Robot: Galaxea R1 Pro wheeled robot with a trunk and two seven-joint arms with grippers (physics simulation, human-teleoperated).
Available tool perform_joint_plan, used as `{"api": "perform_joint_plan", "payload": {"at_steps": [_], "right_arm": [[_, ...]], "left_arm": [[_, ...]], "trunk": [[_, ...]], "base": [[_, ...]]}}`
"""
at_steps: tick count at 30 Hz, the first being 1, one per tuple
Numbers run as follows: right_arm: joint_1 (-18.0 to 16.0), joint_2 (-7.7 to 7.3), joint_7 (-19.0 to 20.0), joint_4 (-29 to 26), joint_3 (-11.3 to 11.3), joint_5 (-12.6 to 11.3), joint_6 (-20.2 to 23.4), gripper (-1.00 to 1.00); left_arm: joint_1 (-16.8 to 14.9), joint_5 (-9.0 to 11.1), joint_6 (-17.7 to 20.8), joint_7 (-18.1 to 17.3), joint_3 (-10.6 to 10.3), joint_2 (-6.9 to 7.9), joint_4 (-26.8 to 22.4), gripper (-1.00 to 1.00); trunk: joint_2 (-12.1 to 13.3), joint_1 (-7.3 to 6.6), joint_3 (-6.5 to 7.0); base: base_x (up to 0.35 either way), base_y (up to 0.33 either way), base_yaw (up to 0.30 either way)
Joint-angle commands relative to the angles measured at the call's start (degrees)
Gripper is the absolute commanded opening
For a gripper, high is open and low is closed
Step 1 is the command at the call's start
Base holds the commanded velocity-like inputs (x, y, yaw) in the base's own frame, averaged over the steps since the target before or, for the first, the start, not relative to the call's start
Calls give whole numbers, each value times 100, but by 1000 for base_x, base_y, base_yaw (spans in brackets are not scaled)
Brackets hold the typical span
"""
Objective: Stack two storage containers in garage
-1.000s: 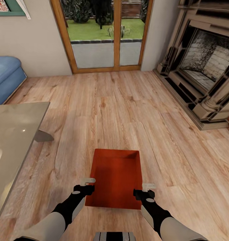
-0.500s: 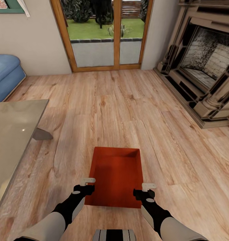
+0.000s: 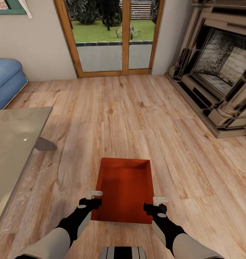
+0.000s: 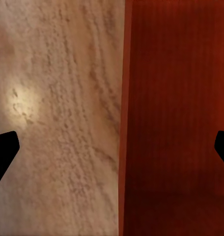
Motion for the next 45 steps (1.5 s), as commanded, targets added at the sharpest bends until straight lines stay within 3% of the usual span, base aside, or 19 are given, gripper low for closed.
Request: {"api": "perform_joint_plan", "payload": {"at_steps": [1, 24, 38, 45], "right_arm": [[-3, -2, -31, 6, 46, -52, -25, 100], [-1, -150, -31, 6, 29, -61, -30, 100], [-2, -147, -31, 6, 29, -61, -31, 100], [-3, -143, -31, 6, 26, -60, -31, 100]], "left_arm": [[0, 60, 30, 42, -49, 4, -12, 100], [0, 60, 30, 43, -49, 4, -18, 100], [0, 60, 30, 43, -49, 4, -18, 100], [0, 60, 30, 43, -49, 4, -18, 100]], "trunk": [[-1, -1, -3], [-1, -1, -3], [-563, 307, -255], [-563, 307, -255]], "base": [[0, 0, 0], [0, 0, 0], [0, 0, 0], [0, 0, 0]]}}
